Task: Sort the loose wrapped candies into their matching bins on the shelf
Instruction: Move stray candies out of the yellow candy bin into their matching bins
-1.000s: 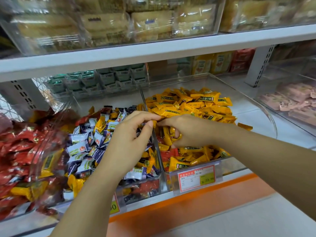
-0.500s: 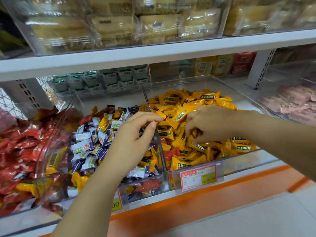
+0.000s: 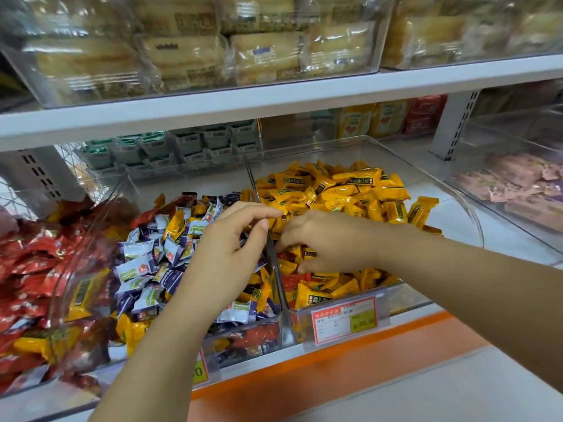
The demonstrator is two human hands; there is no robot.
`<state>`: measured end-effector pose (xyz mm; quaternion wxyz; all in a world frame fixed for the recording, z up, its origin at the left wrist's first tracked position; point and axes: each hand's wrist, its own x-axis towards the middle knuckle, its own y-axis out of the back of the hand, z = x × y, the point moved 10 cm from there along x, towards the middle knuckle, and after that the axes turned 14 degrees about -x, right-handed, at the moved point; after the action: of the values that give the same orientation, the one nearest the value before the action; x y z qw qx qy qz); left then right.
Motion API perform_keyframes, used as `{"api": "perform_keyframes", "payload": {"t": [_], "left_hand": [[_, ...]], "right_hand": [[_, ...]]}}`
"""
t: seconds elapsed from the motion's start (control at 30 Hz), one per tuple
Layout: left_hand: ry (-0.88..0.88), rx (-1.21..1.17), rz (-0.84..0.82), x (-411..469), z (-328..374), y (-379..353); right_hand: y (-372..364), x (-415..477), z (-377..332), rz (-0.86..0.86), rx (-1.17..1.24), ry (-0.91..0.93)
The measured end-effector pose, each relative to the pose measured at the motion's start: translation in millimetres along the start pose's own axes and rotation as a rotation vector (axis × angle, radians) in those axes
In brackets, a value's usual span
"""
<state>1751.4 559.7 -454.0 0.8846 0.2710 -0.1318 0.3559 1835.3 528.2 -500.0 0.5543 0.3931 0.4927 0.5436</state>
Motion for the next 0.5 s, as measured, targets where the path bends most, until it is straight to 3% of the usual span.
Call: {"api": "perform_keyframes", "payload": {"t": [0.1, 0.27, 0.5], "left_hand": [[-0.007, 0.003, -0.001, 0, 1, 1], [-0.006, -0.004, -0.010, 0, -1, 1], [-0.010, 0.008, -0.015, -1, -1, 1]], "right_hand": [[-16, 12, -1, -0.077, -0.121, 0.009], [-6, 8, 19, -0.038, -0.240, -0.032], [-9, -16, 45, -0.050, -0.215, -0.094]]}}
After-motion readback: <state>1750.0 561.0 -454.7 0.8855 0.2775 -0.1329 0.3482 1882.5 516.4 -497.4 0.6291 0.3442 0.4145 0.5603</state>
